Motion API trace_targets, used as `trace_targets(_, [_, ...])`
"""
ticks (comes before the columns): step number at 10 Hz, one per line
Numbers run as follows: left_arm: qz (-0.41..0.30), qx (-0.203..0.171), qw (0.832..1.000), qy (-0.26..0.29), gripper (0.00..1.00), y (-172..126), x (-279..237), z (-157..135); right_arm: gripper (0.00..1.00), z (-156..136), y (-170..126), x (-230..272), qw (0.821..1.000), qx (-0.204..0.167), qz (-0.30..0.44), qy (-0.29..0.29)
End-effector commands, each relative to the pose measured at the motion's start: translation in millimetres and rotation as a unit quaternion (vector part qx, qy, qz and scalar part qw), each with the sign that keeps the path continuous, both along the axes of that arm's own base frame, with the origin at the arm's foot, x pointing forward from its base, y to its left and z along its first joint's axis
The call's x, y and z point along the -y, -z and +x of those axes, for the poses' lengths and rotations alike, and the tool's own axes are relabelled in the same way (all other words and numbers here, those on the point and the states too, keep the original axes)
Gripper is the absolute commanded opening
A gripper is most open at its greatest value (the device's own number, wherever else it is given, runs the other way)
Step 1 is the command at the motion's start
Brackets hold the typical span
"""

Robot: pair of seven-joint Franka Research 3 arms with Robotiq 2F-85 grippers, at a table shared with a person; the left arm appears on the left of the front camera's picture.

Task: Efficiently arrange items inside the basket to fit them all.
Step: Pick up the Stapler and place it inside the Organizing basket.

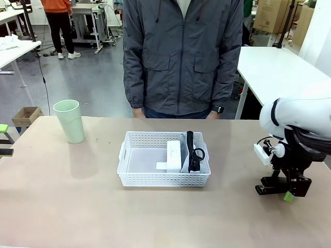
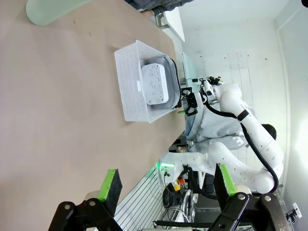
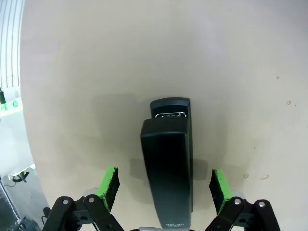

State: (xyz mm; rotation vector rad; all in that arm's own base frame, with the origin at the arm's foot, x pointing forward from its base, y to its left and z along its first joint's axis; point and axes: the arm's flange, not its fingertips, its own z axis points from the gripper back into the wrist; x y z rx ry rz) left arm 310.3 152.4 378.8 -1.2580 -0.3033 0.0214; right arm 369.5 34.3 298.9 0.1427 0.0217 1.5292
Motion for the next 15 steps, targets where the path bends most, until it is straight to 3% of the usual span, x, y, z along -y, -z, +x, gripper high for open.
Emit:
trace_targets(1, [-0.002, 0.01, 1.0, -0.003, 1.0, -0.7, 1.1, -2.8, 1.0, -1.2, 16.9, 3.6, 1.0, 0.022, 0.012, 0.004])
trace_targets(5, [-0.002, 0.01, 1.0, -0.003, 1.0, -0.7, 1.1, -2.8, 1.0, -0.9, 17.9, 3.4, 0.999, 0.029, 0.011, -0.009])
trace_targets(6, [-0.002, 0.01, 1.0, -0.003, 1.0, -0.7, 1.1, -2.8, 0.4, -1.3, 17.8, 3.2, 1.0, 0.028, 0.008, -0.008])
trace_targets(7, [-0.002, 0.01, 1.0, -0.003, 1.0, -0.7, 1.1, -2.8, 0.41, -1.9, 18.2, 2.7, 1.0, 0.026, 0.005, -0.012])
trace_targets(8, [-0.002, 0.01, 1.0, -0.003, 1.0, -0.7, 1.1, -2.8, 0.0, -2.1, 18.4, 2.3, 1.0, 0.024, 0.004, -0.013])
trace_targets(9, [-0.002, 0.01, 1.0, -0.003, 1.0, -0.7, 1.1, -2.8, 0.36, -2.7, 19.2, 2.2, 1.0, 0.027, 0.003, -0.016])
trace_targets(10, [-0.002, 0.01, 1.0, -0.003, 1.0, -0.7, 1.1, -2.8, 0.0, -3.6, 19.8, 2.2, 0.999, 0.029, 0.001, -0.019])
trace_targets(15, [-0.002, 0.01, 1.0, -0.003, 1.0, -0.7, 1.1, -2.8, 0.0, -4.3, 20.8, 3.9, 1.0, 0.021, 0.008, -0.017])
